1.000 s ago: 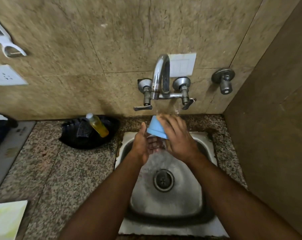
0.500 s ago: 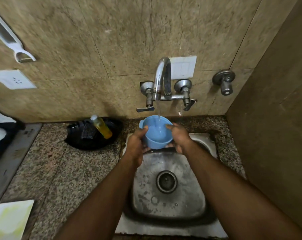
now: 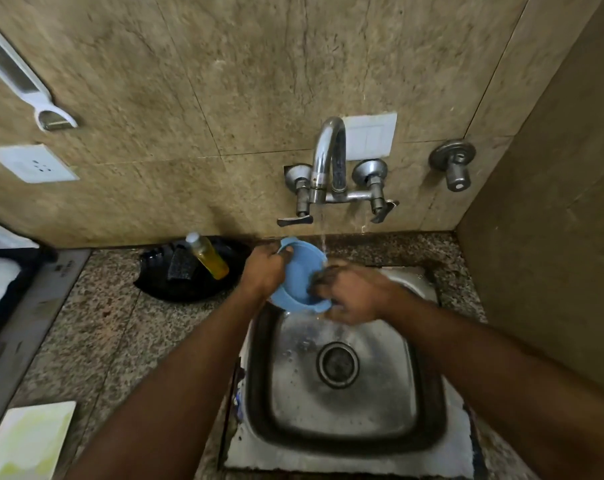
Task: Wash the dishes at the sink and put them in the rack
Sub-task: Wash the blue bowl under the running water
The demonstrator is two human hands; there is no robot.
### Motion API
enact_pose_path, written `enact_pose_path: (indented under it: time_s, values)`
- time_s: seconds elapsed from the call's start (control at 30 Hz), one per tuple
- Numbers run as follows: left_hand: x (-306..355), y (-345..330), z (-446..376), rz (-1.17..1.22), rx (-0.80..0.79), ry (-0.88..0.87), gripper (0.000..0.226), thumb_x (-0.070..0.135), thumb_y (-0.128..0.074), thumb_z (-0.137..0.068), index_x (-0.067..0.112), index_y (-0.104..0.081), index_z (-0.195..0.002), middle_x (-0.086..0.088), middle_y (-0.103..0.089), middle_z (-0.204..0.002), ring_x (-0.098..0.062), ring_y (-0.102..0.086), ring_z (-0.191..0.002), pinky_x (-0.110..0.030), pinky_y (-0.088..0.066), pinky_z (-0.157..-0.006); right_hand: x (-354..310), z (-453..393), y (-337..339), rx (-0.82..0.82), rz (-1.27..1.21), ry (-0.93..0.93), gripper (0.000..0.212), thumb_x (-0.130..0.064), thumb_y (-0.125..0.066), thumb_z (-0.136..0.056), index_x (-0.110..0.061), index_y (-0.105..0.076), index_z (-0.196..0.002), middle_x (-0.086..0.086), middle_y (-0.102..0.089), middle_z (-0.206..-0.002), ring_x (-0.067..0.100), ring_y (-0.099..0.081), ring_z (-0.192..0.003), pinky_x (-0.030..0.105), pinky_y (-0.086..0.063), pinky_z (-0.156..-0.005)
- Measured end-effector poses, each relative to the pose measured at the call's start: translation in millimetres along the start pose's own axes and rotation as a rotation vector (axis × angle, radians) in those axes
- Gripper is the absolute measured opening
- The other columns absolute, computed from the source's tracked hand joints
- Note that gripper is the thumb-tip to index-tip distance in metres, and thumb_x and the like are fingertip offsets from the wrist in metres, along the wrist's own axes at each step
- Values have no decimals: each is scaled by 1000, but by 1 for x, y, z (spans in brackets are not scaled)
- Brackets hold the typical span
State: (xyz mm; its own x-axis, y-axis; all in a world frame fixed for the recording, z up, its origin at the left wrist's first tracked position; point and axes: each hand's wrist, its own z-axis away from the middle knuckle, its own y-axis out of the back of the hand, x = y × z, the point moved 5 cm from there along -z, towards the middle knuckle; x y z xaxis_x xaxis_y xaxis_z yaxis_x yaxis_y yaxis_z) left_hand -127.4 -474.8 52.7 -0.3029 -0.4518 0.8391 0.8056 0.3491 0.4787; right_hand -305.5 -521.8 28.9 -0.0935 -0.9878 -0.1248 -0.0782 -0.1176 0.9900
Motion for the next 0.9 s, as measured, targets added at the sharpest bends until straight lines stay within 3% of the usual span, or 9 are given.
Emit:
enact_pose_path:
  time_s: [0.07,0.13,0.27,0.4,0.5,0.6,0.7,0.8,0.9]
  values:
    - [3,-6,-3,38,-174,41,18,20,-67,-93,18,-74,-109,-7,-76,-107,-30,-73,-100,-33,-58,-75,19,-2,9,-82,258,72,46,-31,-62,-94,-30,-60,-140,-3,-59,-147,19,-50,-142,46,-17,-125]
    - [5,-10,-1,74,-291,118,20,22,-69,-94,21,-74,-113,-8,-78,-105,-31,-76,-95,-42,-61,-68,31,-7,26,-161,404,96,59,-26,-60,-97,-35,-46,-153,-12,-44,-160,13,-32,-153,58,-1,-128]
    - [25,-9,-6,85,-263,29,16,29,-63,-98,20,-75,-105,-11,-77,-112,-25,-74,-99,-44,-60,-88,28,-3,33,-185,530,9,64,-25,-59,-95,-21,-41,-157,-3,-40,-163,18,-23,-157,59,-7,-127]
    - [1,-22,-17,209,81,40,58,65,-59,-77,16,-79,-99,-5,-79,-95,-26,-76,-91,-51,-61,-88,16,-2,14,-172,340,-272,35,-26,-58,-90,-21,-72,-121,1,-70,-130,20,-53,-136,41,-14,-127]
    - [-11,-35,3,490,214,123,36,45,-63,-91,13,-77,-102,-13,-78,-99,-33,-76,-90,-54,-63,-85,10,-4,18,-137,139,-394,24,-33,-60,-89,-22,-76,-104,1,-77,-104,23,-67,-113,35,-12,-124]
    - [-26,-54,12,827,219,231,21,23,-62,-102,6,-72,-110,-23,-74,-110,-36,-73,-92,-51,-61,-85,-3,-6,46,-169,182,-396,23,-30,-63,-89,-22,-77,-105,2,-77,-102,26,-65,-113,41,-16,-123]
    - [-34,-73,17,804,165,389,19,0,-65,-91,3,-70,-109,-26,-73,-109,-43,-73,-94,-56,-63,-79,-18,-7,72,-326,365,-347,23,-30,-59,-96,-23,-75,-111,-2,-75,-105,23,-58,-117,53,-15,-120]
    - [-22,-85,27,787,66,508,24,-2,-55,-94,3,-65,-116,-22,-70,-102,-37,-69,-81,-45,-62,-51,-29,-6,81,-397,456,-257,20,-32,-60,-96,-23,-76,-105,-2,-75,-101,23,-58,-117,59,-14,-120]
    - [-5,-91,26,880,34,542,16,5,-51,-103,1,-62,-115,-18,-66,-87,-31,-64,-72,-36,-57,-56,-37,-4,84,-358,498,-201,24,-30,-60,-95,-22,-77,-109,-3,-76,-104,25,-53,-125,62,-14,-122]
